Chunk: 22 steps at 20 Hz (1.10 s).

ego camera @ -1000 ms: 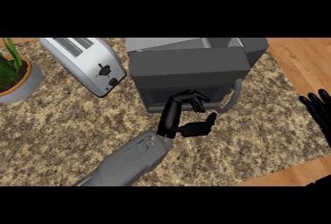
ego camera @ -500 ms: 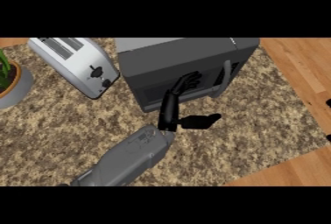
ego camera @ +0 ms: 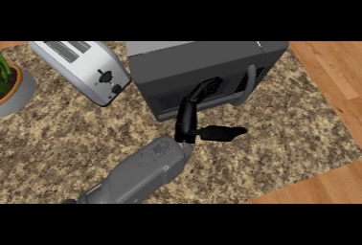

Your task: Pick up the milk, place it into the microwave and close the microwave

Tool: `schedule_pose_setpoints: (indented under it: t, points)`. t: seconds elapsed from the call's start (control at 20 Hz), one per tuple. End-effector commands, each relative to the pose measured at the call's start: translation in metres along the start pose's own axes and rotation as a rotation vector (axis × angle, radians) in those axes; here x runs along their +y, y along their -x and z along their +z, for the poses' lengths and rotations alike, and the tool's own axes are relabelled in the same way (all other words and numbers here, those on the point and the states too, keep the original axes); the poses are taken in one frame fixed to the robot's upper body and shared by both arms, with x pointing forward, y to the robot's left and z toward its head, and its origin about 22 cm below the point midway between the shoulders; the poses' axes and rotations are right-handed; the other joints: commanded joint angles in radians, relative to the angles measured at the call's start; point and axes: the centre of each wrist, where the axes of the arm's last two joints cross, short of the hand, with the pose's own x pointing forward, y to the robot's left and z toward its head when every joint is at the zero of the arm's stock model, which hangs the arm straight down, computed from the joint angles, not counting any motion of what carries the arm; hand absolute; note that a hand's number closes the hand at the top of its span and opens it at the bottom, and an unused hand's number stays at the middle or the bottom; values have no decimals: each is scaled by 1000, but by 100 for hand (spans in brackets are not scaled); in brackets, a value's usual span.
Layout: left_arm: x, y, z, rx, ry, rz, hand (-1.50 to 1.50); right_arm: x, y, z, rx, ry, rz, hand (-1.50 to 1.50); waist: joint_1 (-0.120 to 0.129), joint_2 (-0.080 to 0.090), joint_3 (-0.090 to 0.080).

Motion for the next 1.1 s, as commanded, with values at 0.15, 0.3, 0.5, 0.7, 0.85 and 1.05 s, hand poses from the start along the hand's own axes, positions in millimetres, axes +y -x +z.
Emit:
schedule_pose_setpoints:
  t: [0.15, 0.3, 0.5, 0.7, 0.85, 1.05]
  points:
    - [7, -9, -26, -9, -106, 6, -150, -7, 0, -8, -5, 4, 39, 150, -1, 14, 0]
    - [6, -11, -30, -18, -101, 5, -150, -10, -1, -13, -22, 11, 46, 150, 5, 14, 1]
    - [6, -9, -28, -22, -112, 11, -150, -15, -1, -17, -17, 4, 57, 150, -2, 21, 1]
    - [3, -12, -27, -39, -89, 22, -150, 30, 35, 1, 1, 84, -314, -150, 21, 30, 7]
    - [3, -9, -26, -42, -83, 18, -150, 29, 39, -1, 2, 96, -355, -150, 17, 34, 5]
    - [2, -13, -30, -37, -93, 28, -150, 28, 46, 1, 22, 86, -414, -150, 9, 32, 5]
